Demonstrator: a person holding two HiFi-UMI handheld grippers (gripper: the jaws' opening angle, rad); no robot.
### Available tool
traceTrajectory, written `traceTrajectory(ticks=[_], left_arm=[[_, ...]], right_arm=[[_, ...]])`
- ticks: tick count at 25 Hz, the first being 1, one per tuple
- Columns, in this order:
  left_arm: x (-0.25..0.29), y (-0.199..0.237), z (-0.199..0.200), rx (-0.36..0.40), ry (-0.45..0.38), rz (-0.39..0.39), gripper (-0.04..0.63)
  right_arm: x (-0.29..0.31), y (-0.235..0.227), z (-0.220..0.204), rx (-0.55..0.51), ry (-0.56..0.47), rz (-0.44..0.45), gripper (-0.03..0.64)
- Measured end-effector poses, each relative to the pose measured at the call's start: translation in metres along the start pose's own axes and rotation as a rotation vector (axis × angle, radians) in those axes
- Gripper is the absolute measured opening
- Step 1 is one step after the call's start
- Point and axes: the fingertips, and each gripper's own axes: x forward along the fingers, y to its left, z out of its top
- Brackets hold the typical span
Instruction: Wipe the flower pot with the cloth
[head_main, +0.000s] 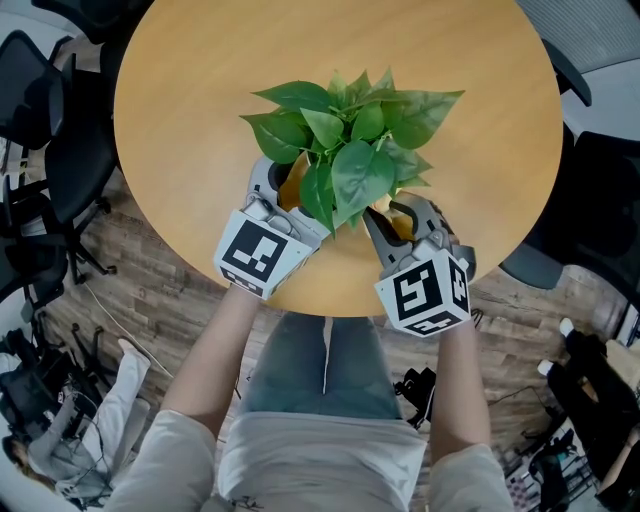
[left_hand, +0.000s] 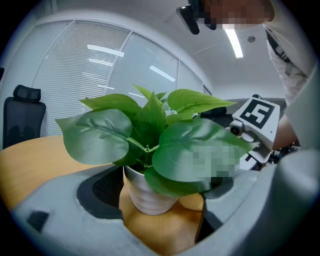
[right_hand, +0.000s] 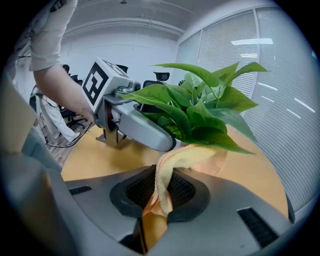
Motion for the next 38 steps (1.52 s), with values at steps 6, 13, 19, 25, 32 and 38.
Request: traceTrajectory(ticks=[6, 13, 19, 25, 32, 38], left_arm=[[-0.005, -0.001, -0.010, -0.012, 0.032, -0.005, 0.447], [-0.021, 0.001, -0.016, -0.022, 0.056, 0.020, 0.446], [-0.041, -0.005, -0.022, -0.092, 0.092, 0.024, 0.445], [-0.066, -0.018, -0.009, -0.137, 0.103, 0.005, 0.397], [-0.092, -0.039, 0.030, -0.127, 0.087, 0.006, 0.237], [-0.106, -0.058, 0.058, -0.147, 0.089, 0.011, 0.073]], right_arm=[[-0.004, -0.006, -0.005, 0.070, -0.030, 0.000, 0.054], [-0.013, -0.010, -0.009, 0.127, -0.057, -0.006, 0.052], [-0.031, -0.006, -0.011, 0.178, -0.027, -0.008, 0.054], [-0.061, -0.002, -0.017, 0.206, -0.005, -0.001, 0.052], [-0.101, 0.011, 0.003, 0.187, -0.015, -0.007, 0.052], [-0.137, 0.006, 0.035, 0.270, -0.107, -0.030, 0.053]])
